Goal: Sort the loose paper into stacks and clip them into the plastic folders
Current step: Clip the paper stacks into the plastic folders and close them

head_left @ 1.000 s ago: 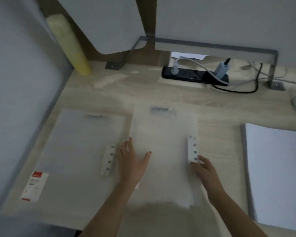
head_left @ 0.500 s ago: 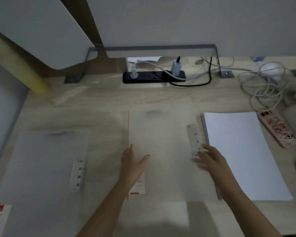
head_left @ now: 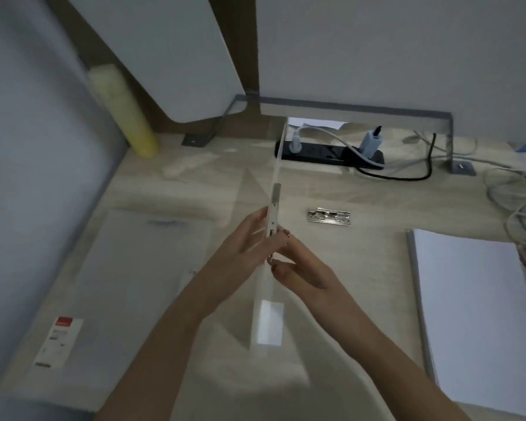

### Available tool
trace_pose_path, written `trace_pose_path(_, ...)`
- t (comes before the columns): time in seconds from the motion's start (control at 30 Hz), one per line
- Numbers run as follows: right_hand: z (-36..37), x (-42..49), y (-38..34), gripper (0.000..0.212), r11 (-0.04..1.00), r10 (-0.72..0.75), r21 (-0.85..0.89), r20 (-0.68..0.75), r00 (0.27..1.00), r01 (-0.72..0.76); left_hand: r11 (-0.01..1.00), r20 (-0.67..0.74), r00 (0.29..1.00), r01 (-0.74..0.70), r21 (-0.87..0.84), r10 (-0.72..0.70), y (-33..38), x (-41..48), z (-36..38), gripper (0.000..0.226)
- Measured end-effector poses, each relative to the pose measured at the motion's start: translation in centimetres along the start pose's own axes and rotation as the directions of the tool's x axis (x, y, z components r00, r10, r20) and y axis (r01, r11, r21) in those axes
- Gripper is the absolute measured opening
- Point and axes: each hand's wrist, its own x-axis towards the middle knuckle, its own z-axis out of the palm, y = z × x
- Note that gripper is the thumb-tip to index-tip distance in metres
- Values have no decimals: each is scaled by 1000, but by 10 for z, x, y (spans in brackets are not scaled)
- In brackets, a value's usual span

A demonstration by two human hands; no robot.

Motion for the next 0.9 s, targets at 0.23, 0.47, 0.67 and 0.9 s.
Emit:
trace_pose_path(0.23, 21, 58, 57, 54, 920, 259, -329, 107, 960, -211, 998, -316, 947, 45, -32, -53, -34, -17, -85, 10)
trace_pose_path(0.47, -16, 70, 119, 80, 315, 420, -849, -277, 864, -425, 959, -428, 858, 265, -103, -283, -107, -16, -135, 21)
trace_pose_path(0.67, -23, 52, 142, 88, 348, 405, -806, -332, 852, -479, 874, -286, 857, 312, -373, -428, -158, -23, -140, 27)
trace_pose_path(0.9, -27, 49, 150, 89, 264, 410, -866, -299, 862, -426, 860, -317, 860, 230, -456, -399, -183, -30, -135, 24)
